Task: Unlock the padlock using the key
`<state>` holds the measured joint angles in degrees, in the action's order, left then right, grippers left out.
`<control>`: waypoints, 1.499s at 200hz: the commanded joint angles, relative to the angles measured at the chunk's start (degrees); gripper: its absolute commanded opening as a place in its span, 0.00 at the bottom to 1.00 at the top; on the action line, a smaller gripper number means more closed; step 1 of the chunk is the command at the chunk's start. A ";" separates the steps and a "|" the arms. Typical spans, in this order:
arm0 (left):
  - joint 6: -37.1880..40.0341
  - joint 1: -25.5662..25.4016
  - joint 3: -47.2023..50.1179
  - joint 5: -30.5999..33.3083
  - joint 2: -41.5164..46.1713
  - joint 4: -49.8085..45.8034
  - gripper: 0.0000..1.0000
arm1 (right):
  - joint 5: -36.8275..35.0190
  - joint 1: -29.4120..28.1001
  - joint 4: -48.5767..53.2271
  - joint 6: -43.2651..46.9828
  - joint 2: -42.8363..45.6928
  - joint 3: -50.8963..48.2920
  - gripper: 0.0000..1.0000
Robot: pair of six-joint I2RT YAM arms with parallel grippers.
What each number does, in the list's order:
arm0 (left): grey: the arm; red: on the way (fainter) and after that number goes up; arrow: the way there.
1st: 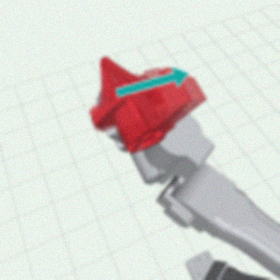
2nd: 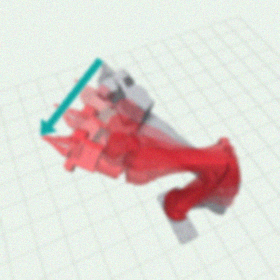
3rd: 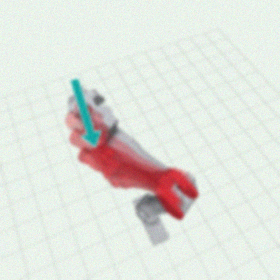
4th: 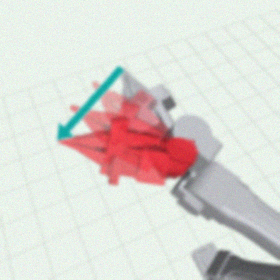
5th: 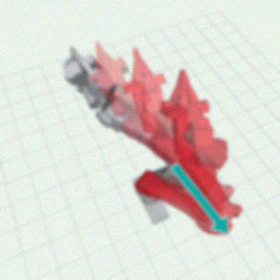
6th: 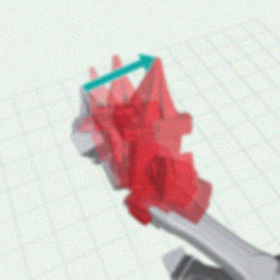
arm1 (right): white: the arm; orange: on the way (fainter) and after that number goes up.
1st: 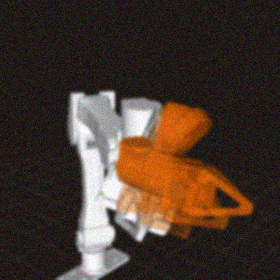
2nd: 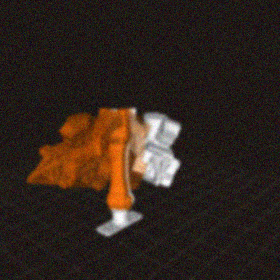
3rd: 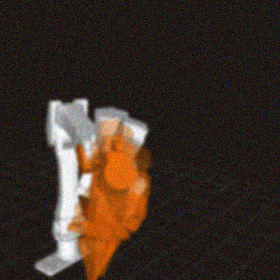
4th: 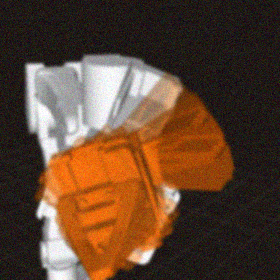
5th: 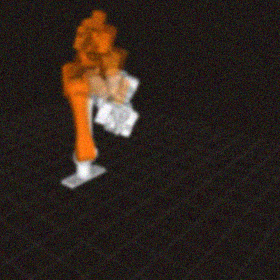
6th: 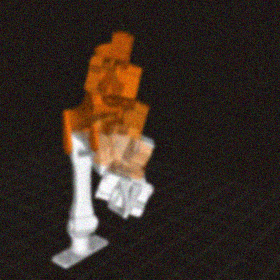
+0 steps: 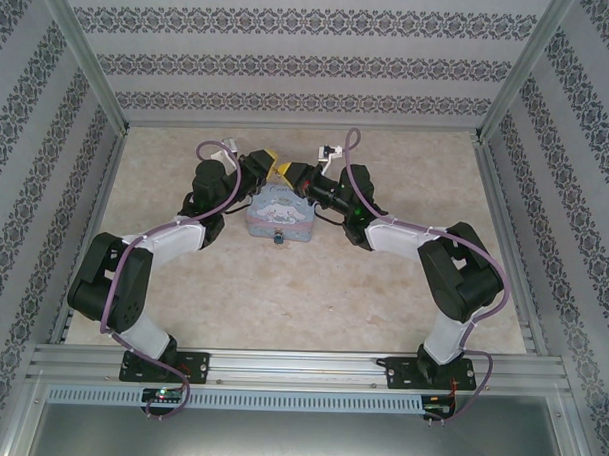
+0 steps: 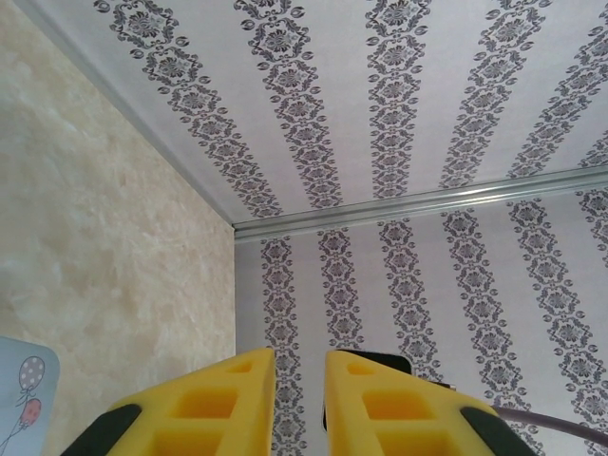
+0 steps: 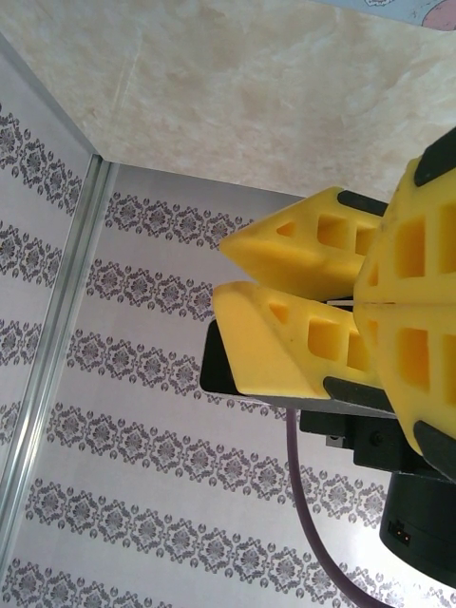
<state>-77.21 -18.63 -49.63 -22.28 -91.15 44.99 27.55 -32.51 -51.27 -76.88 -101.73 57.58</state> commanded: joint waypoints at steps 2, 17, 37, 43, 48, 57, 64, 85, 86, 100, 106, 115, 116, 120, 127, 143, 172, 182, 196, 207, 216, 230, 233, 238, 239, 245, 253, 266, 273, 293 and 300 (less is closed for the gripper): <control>0.57 0.58 0.47 -0.90 0.67 0.99 0.18 | 0.92 -0.18 -2.92 -0.94 -0.04 -0.63 0.00; 0.56 0.56 0.49 -0.97 0.63 1.14 0.16 | 0.77 -0.16 -2.96 -1.07 -0.22 -0.56 0.00; 0.48 0.54 0.56 -1.01 0.66 1.31 0.12 | 0.69 -0.16 -3.29 -1.33 -0.39 -0.60 0.00; 0.48 0.57 0.57 -1.07 0.65 1.30 0.10 | 0.72 -0.18 -3.40 -1.47 -0.46 -0.55 0.00; 0.48 0.60 0.55 -1.11 0.61 1.29 0.08 | 0.72 -0.13 -3.48 -1.56 -0.57 -0.53 0.00; 0.57 0.56 0.56 -1.20 0.58 1.37 0.03 | 0.78 -0.10 -3.66 -1.60 -0.66 -0.46 0.00; 0.57 0.57 0.60 -1.24 0.69 1.35 0.00 | 0.92 -0.10 -3.67 -1.52 -0.65 -0.36 0.00; 0.94 0.58 0.65 -1.27 0.86 1.40 0.00 | 0.84 0.28 -3.17 -0.96 -0.02 -0.58 0.30; 0.97 0.55 0.62 -1.27 0.92 1.36 0.00 | 0.84 0.31 -3.11 -0.89 0.06 -0.61 0.33; 1.33 0.57 0.55 -1.42 1.08 1.26 0.00 | 0.84 0.98 -1.32 0.33 1.27 -1.10 0.59; 1.59 0.64 0.48 -1.45 1.25 0.96 0.00 | 0.96 1.32 -0.28 1.07 1.93 -1.23 0.72; 1.96 0.63 0.19 -1.62 1.34 0.56 0.00 | 1.06 1.93 1.05 2.00 2.90 -1.58 0.87; 2.01 0.67 0.13 -1.66 1.38 0.55 0.00 | 1.12 1.97 1.19 2.09 2.97 -1.59 0.88; 2.14 0.62 -0.06 -1.71 1.42 0.41 0.00 | 1.26 2.26 2.08 2.52 3.37 -1.67 0.97; 2.36 0.65 -0.22 -1.86 1.58 0.07 0.00 | 1.57 2.81 3.49 3.36 4.13 -1.69 0.98; 2.92 0.71 -0.82 -2.09 1.94 -0.59 0.00 | 2.04 4.10 7.86 6.11 5.99 -1.79 0.98; 4.03 0.79 -2.04 -2.76 2.56 -2.22 0.00 | 1.49 6.78 21.78 13.91 10.02 -0.53 0.98; 4.24 0.73 -2.31 -3.00 2.84 -2.53 0.00 | 0.75 7.82 25.92 16.99 11.32 -0.05 0.98; 4.45 0.77 -2.74 -3.20 3.21 -2.97 0.00 | -0.87 9.34 31.98 21.18 12.88 0.95 0.98; 4.82 0.78 -3.06 -3.36 3.52 -3.53 0.00 | -2.63 10.24 37.49 25.23 13.93 2.35 0.98; 5.08 0.79 -3.34 -3.46 3.83 -3.92 0.00 | -4.33 10.70 41.68 28.83 14.70 3.58 0.98; 5.49 0.84 -3.70 -3.92 4.16 -4.49 0.00 | -8.54 10.72 49.43 35.62 15.75 6.18 0.98; 5.56 0.80 -3.84 -4.09 4.21 -4.70 0.00 | -9.96 10.60 51.20 37.30 15.94 6.80 0.98; 5.67 0.87 -4.07 -4.28 4.31 -4.94 0.00 | -12.38 10.31 54.16 40.03 16.19 7.90 0.98; 5.71 0.87 -4.12 -4.31 4.31 -4.97 0.00 | -12.98 10.21 54.60 40.66 16.20 8.07 0.98; 5.90 0.88 -4.29 -4.50 4.40 -5.09 0.00 | -16.09 9.89 58.00 43.67 16.39 9.35 0.98; 5.96 0.84 -4.61 -4.73 4.49 -5.26 0.00 | -20.76 9.23 62.31 47.55 16.40 11.25 0.98; 6.03 0.86 -5.05 -5.06 4.54 -5.50 0.00 | -27.21 8.38 67.16 52.57 16.07 13.55 0.98; 6.05 0.87 -5.25 -5.20 4.58 -5.64 0.00 | -31.25 7.88 69.06 55.07 15.88 14.46 0.98; 6.18 0.83 -5.74 -5.64 4.50 -5.89 0.00 | -42.87 6.65 70.37 58.23 16.22 14.56 0.98; 6.19 0.87 -5.97 -5.72 4.43 -6.10 0.00 | -48.00 6.37 69.28 58.34 16.64 13.79 0.98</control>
<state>-72.79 -18.48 -53.49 -26.55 -87.99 39.72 -0.40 -24.99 11.25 -27.38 -86.91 71.18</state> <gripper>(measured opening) 0.053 0.982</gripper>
